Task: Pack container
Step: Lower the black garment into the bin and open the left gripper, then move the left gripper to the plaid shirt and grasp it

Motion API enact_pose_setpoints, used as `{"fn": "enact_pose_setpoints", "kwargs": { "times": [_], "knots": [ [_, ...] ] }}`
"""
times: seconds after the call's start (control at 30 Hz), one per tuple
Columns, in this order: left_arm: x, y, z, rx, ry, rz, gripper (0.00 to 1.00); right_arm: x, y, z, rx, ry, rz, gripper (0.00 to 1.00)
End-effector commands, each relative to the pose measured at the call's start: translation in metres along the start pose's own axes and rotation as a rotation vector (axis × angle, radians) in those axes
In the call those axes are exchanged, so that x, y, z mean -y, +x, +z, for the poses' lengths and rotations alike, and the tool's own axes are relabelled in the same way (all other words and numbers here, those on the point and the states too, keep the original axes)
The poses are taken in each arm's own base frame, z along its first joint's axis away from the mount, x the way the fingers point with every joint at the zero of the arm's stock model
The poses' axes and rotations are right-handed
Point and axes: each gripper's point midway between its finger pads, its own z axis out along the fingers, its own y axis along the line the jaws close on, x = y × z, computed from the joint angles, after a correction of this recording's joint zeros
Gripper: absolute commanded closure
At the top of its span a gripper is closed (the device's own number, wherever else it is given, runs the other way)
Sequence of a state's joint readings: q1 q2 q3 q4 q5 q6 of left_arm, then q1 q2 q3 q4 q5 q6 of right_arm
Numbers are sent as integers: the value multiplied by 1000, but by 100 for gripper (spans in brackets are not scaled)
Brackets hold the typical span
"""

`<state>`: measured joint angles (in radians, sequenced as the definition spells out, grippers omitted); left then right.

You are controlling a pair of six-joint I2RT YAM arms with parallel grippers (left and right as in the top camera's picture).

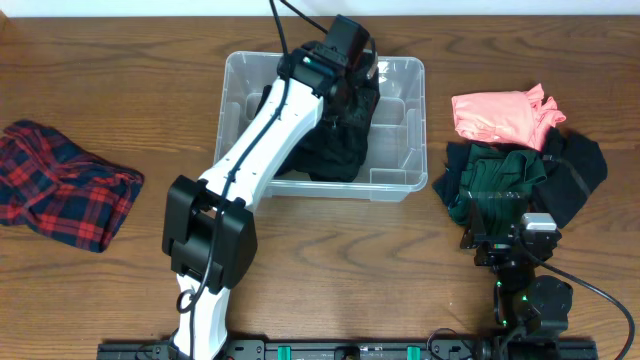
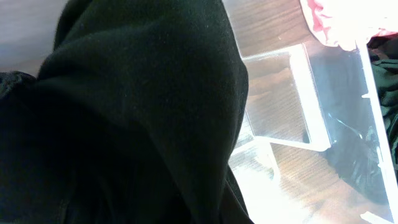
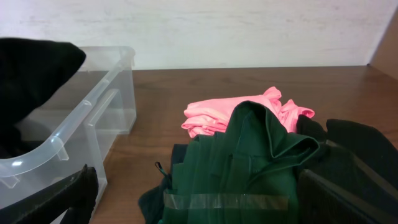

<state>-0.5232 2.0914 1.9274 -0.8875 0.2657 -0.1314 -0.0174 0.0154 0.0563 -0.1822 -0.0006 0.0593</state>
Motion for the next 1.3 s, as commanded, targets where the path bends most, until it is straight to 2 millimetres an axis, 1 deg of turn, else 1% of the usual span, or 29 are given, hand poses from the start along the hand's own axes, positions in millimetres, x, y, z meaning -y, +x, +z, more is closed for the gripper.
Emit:
{"fn": "enact_pose_setpoints", "kwargs": {
  "times": [0.0, 0.13, 0.27, 0.4, 0.57, 0.6, 0.63, 0.7, 0.83, 1.0, 1.1, 1.17, 1.2, 1.27],
  "knots": [
    [4, 9, 11, -21, 0, -2, 94, 3, 1, 0, 1, 15, 4, 1],
    [13, 17, 25, -25, 10, 18, 94, 3, 1, 0, 1, 15, 4, 1],
    [21, 20, 36, -9, 22, 39, 94, 3, 1, 0, 1, 15, 4, 1],
    [22, 18, 41, 8, 27, 39, 94, 3, 1, 0, 1, 15, 4, 1],
    [22, 16, 42, 17, 29, 41, 94, 3, 1, 0, 1, 15, 4, 1],
    [22, 16, 42, 19, 29, 41, 92, 3, 1, 0, 1, 15, 4, 1],
    [22, 15, 42, 19, 30, 41, 87, 3, 1, 0, 1, 15, 4, 1],
    [22, 15, 42, 19, 30, 41, 71, 3, 1, 0, 1, 15, 4, 1],
    [22, 15, 42, 19, 30, 41, 54, 3, 1, 0, 1, 15, 4, 1],
    [23, 14, 42, 26, 32, 43, 52, 3, 1, 0, 1, 15, 4, 1],
    [24, 10, 39, 40, 35, 44, 52, 3, 1, 0, 1, 15, 4, 1],
    [24, 4, 29, 57, 37, 44, 52, 3, 1, 0, 1, 15, 4, 1],
    [25, 1, 22, 69, 38, 43, 52, 3, 1, 0, 1, 15, 4, 1],
    [22, -8, 0, 98, 37, 35, 52, 3, 1, 0, 1, 15, 4, 1]
  ]
}}
